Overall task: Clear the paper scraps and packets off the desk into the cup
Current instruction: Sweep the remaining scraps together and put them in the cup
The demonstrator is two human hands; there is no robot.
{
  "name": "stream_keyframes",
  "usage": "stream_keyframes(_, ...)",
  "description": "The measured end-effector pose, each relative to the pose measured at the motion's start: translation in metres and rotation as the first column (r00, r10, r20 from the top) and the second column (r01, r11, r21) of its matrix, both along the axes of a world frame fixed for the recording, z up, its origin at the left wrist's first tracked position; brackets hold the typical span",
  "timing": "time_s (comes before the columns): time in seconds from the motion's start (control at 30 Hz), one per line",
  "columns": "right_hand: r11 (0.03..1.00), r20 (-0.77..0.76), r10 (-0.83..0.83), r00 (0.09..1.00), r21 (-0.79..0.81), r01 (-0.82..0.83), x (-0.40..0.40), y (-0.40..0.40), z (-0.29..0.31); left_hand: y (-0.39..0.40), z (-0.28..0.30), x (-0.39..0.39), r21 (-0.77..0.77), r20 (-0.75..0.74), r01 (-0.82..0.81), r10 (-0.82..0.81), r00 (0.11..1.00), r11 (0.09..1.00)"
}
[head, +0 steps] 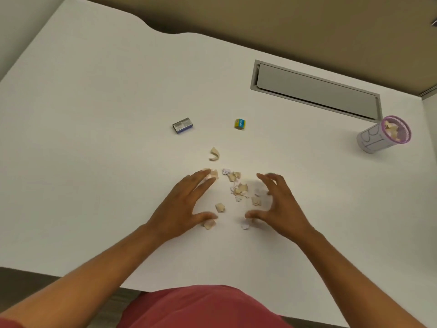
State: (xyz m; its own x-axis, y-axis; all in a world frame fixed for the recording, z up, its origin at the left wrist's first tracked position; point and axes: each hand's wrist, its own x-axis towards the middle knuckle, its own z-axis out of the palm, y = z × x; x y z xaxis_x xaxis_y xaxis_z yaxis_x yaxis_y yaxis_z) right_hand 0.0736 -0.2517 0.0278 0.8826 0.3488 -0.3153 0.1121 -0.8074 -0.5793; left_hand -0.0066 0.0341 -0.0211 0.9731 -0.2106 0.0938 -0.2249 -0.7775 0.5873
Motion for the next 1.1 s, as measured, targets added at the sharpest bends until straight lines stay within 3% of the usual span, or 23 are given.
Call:
stream_keyframes(0.13, 0.999, -0.161, -0.003, 0.987, -0.047, -0.005, -0.026, -0.007, -0.008, 0.014, -0.014, -0.010, 0.135, -0.004, 0.091, -0.092, 0.996, 0.987)
stream_keyframes(0.33, 0.958, -0.100, -0.194, 0.976, 0.194, 0.210, -0.024, 0.044, -0.017, 0.001, -0.021, 0.012, 0.085, 0.001, -0.022, 0.022, 1.000, 0.996)
stream_keyframes(0.63, 0.941, 0.005, -0.175, 0.985, 0.296, 0.166, 0.011, 0.063, -0.007, -0.002, 0.006, 0.062, -0.078, -0.163, -0.097, 0.084, 0.983, 0.992)
stream_keyframes(0.7, 0.973, 0.179, -0.177, 0.968, 0.183, 0.144, 0.004, 0.042, -0.012, 0.009, 0.004, 0.055, 0.061, -0.072, -0.096, 0.100, 0.992, 0.993)
stream_keyframes(0.77, 0.991, 0.325, -0.107, 0.940, -0.037, 0.126, -0.011, 0.024, -0.025, 0.017, -0.007, 0.043, 0.258, -0.032, -0.109, 0.122, 0.992, 0.960)
stream_keyframes(0.87, 0.970, 0.255, 0.001, 0.967, -0.234, 0.061, -0.030, 0.022, -0.045, 0.010, -0.022, 0.024, 0.401, -0.078, -0.106, 0.149, 0.986, 0.910)
stream_keyframes(1.1, 0.942, 0.277, 0.039, 0.960, -0.332, 0.057, -0.032, 0.056, -0.061, -0.042, -0.021, 0.010, 0.363, -0.080, -0.031, 0.064, 0.995, 0.931)
